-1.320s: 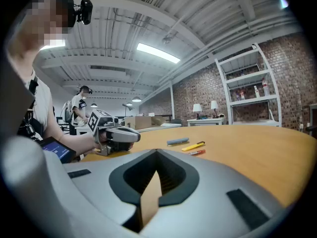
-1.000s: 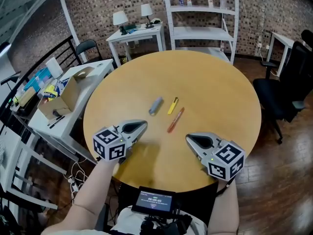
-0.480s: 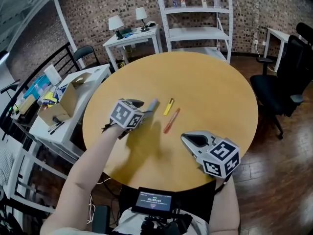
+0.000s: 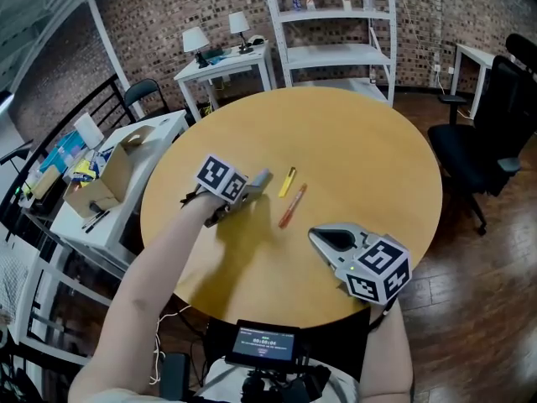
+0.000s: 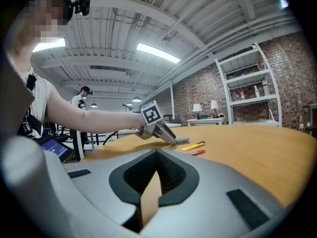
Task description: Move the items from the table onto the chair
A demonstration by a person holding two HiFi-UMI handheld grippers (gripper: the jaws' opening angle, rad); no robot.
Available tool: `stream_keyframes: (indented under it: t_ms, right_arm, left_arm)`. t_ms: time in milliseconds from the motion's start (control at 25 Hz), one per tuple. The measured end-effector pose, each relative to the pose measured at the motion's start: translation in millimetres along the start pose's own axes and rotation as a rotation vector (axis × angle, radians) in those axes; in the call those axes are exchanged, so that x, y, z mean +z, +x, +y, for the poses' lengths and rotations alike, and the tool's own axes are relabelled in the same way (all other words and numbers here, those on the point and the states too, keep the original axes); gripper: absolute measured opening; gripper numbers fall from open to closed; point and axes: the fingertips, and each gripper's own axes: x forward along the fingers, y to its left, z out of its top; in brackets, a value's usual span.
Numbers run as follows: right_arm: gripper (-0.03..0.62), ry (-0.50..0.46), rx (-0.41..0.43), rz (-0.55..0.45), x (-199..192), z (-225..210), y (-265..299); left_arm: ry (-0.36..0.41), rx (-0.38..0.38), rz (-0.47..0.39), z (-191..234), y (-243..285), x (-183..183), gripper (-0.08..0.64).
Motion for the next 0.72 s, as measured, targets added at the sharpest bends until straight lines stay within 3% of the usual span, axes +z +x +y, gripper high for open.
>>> stream_keyframes:
  t_ms: [240,280,360,480,720]
  right_arm:
    - [0.005,0.001,0.002,0.001,1.4,-0.6,-0.3]
    - [0.005,0.001,0.001,0.001,1.1,-0.3,-0.7]
    - [0.005,0.001,0.001,0.000,0.0,0.5,-1.1]
    - [0.005,0.001,0.001,0.000,0.3,0.1,-1.2]
    - [0.005,0.000,0.000,-0.001,0.7,-0.5,-1.8]
  left_arm:
    - [-0.057,-0.065,0.012,-3.2,3.3,-3.7,0.235]
    - [-0.058,-0.065,0.010,-3.6,2.9,-4.1,0.222]
    - [-0.043,-0.068,0.009,-5.0,2.3,-5.1,0.131]
    - [-0.030,-0.086,-0.002,-5.9,0.0,-3.0,0.124]
    - [-0.051,-0.089,-0.172,-10.1,-25.7,21.4,0.124]
